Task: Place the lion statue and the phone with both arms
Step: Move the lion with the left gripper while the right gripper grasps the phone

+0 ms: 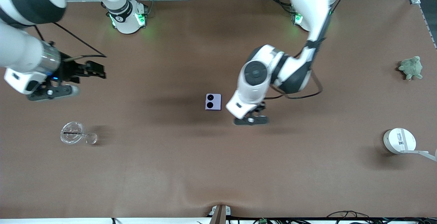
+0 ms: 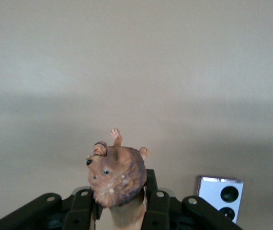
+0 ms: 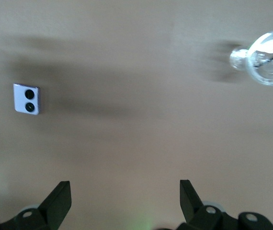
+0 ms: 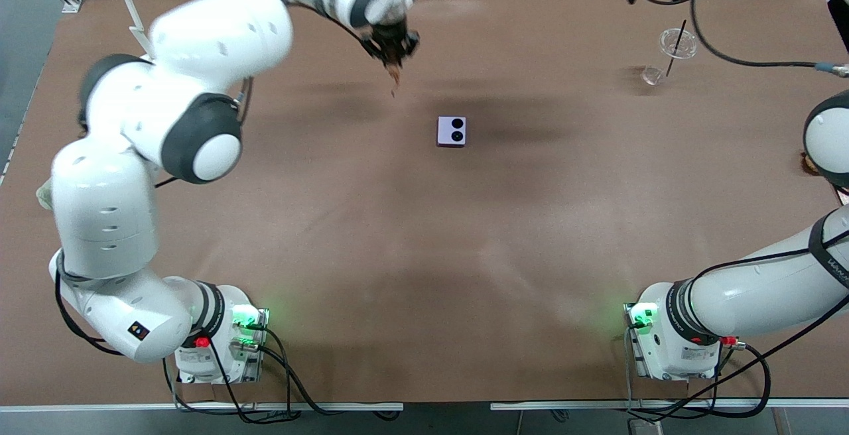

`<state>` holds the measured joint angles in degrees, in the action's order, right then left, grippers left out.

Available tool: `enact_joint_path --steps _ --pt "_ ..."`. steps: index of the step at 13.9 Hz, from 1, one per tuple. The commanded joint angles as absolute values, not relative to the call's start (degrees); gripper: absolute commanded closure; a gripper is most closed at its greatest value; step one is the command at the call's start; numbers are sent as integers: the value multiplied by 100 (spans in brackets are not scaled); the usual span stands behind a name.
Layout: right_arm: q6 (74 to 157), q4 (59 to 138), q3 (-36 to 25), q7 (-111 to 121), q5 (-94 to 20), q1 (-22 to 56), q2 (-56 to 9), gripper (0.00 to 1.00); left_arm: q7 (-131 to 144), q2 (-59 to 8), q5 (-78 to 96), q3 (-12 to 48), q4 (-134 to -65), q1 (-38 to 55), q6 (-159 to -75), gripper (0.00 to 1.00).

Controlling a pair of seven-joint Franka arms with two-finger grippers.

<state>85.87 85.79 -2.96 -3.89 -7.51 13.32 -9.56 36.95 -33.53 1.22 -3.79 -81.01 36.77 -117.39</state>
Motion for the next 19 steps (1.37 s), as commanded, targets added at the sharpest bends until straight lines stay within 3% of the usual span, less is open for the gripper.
enact_joint_path --steps 1,5,15,19 --pt "8893 8429 -343 -1079 -826 1861 -1265 0 3744 -2893 193 -387 -8183 3175 -11392 100" --pt "9465 8385 -343 -1828 -809 2443 -1818 0 3604 -2725 97 -387 -7937 2392 -10846 100" --pt "11169 8429 -352 -2750 -1275 3312 -3277 0 1084 -2988 -642 -369 -8024 538 -10907 100" --pt "11882 8429 -343 -2970 -1327 3629 -3769 0 477 -3181 -642 -343 -8051 203 -11056 100"
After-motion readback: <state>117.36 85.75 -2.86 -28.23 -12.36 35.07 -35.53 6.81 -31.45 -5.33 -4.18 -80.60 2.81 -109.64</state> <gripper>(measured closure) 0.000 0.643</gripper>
